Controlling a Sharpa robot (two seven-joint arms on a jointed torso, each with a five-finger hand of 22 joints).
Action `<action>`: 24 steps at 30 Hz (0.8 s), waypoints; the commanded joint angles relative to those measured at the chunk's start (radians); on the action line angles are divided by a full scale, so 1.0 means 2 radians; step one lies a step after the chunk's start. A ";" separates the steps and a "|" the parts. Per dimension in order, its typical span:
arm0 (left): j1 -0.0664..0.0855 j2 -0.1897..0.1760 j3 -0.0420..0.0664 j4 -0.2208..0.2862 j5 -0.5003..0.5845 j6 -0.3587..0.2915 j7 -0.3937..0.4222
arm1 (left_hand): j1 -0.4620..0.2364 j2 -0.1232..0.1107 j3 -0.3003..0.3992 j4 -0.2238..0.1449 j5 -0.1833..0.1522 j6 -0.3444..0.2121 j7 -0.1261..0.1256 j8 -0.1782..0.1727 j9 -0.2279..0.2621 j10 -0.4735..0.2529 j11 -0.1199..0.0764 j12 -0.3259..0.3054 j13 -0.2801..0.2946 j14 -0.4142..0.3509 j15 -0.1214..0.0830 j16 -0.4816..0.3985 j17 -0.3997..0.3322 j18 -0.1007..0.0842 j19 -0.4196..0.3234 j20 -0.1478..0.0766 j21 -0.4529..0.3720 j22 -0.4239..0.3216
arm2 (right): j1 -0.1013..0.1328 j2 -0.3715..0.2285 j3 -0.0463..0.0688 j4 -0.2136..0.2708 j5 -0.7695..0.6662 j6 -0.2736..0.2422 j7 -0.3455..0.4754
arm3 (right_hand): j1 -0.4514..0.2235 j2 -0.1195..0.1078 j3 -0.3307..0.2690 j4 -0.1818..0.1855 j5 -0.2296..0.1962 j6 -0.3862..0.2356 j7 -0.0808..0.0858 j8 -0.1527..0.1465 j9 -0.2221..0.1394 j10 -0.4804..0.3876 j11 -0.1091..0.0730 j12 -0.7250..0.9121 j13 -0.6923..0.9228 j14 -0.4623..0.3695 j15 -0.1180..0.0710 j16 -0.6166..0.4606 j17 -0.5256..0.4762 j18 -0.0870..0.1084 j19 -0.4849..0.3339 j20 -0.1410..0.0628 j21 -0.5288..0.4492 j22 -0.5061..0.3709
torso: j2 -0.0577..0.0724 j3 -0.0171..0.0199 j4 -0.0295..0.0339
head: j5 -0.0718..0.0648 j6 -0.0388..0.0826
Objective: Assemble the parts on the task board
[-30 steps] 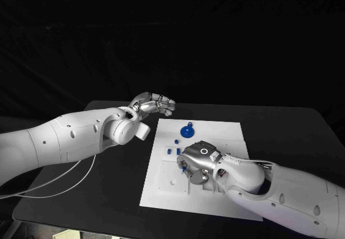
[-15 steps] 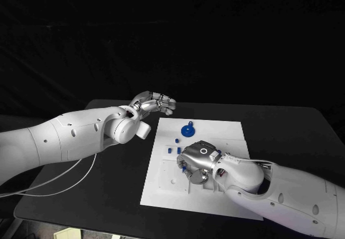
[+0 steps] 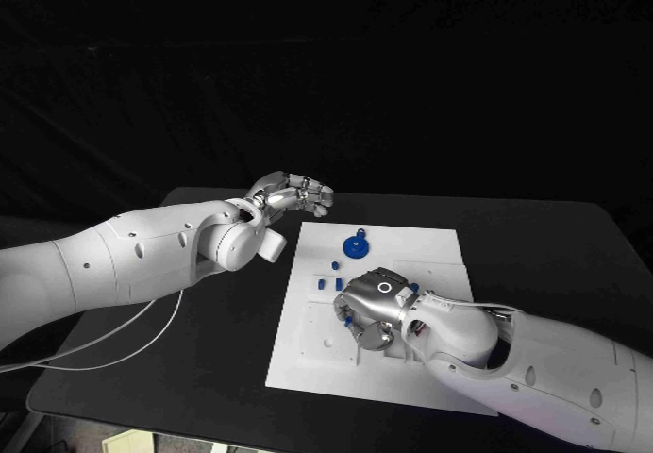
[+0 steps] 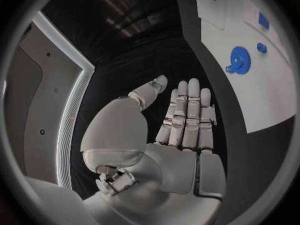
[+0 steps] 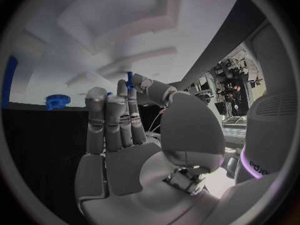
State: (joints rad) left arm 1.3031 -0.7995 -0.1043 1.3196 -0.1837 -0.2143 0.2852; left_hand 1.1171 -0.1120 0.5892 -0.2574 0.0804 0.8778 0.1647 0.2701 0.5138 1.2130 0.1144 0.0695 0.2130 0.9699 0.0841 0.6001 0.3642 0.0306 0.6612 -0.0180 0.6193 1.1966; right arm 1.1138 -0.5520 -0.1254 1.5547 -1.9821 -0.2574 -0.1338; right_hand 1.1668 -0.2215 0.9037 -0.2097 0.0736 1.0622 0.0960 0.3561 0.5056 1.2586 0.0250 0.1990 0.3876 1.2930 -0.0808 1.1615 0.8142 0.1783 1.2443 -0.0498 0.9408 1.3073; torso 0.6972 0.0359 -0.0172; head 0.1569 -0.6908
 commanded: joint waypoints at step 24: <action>0.001 0.000 0.000 0.001 0.003 0.005 0.001 | -0.003 -0.001 0.000 0.001 0.002 -0.004 0.000 0.003 -0.001 -0.003 0.001 0.000 -0.001 0.004 0.001 -0.003 0.002 -0.001 -0.001 0.002 -0.003 0.001 | -0.001 0.014 -0.008 -0.011 -0.014 0.034 -0.010 | 0.000 0.003 -0.003 0.001 0.007 0.001 0.002 0.001 0.001 0.027 -0.001 0.000 0.002 0.000 -0.003 -0.003 -0.001 0.042 -0.001 -0.003 0.001 0.008 | 0.000 0.0002 0.0003 | -0.001 -0.002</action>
State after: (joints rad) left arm 1.3031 -0.8010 -0.1043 1.3206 -0.1836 -0.2132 0.2824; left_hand 1.1171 -0.1120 0.5892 -0.2574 0.0804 0.8779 0.1649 0.2701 0.5130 1.2130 0.1143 0.0695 0.2130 0.9699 0.0841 0.6001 0.3663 0.0306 0.6612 -0.0180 0.6193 1.1973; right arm 1.1170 -0.5256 -0.1357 1.5357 -1.9927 -0.2327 -0.1483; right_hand 1.1666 -0.2217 0.9034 -0.2096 0.0863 1.0621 0.0960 0.3538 0.5063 1.2590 0.0251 0.1954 0.3922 1.2930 -0.0808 1.1605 0.8143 0.1782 1.2457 -0.0505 0.9408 1.3080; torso 0.6973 0.0360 -0.0172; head 0.1560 -0.6955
